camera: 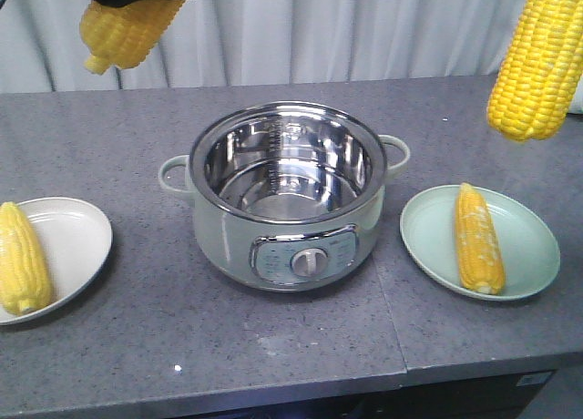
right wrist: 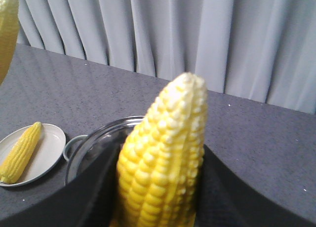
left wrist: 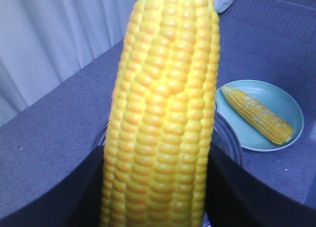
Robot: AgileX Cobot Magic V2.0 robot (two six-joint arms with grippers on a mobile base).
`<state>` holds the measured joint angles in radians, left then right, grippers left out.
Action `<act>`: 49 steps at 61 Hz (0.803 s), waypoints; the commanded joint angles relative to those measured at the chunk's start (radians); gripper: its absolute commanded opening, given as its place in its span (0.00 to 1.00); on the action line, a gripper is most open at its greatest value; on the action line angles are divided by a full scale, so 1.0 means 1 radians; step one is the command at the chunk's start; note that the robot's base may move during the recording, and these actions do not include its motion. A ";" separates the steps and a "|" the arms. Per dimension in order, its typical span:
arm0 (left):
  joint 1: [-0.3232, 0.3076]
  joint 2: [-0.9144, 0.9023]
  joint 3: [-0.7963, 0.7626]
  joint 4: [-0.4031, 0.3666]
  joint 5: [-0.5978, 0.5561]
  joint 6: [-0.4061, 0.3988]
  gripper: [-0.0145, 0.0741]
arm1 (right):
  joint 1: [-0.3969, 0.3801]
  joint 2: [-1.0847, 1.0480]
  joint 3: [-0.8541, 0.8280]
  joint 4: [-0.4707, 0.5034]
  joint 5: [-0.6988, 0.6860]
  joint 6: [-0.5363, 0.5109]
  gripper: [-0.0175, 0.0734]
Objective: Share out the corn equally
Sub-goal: 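Drive the base away from the pot, turning toward the other counter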
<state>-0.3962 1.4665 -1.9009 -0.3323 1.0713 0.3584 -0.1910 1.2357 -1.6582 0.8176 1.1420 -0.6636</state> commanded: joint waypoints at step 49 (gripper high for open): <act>-0.001 -0.026 -0.026 -0.027 -0.063 -0.013 0.16 | -0.008 -0.017 -0.027 0.046 -0.050 -0.007 0.19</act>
<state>-0.3962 1.4696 -1.9009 -0.3323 1.0713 0.3584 -0.1910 1.2357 -1.6582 0.8176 1.1420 -0.6636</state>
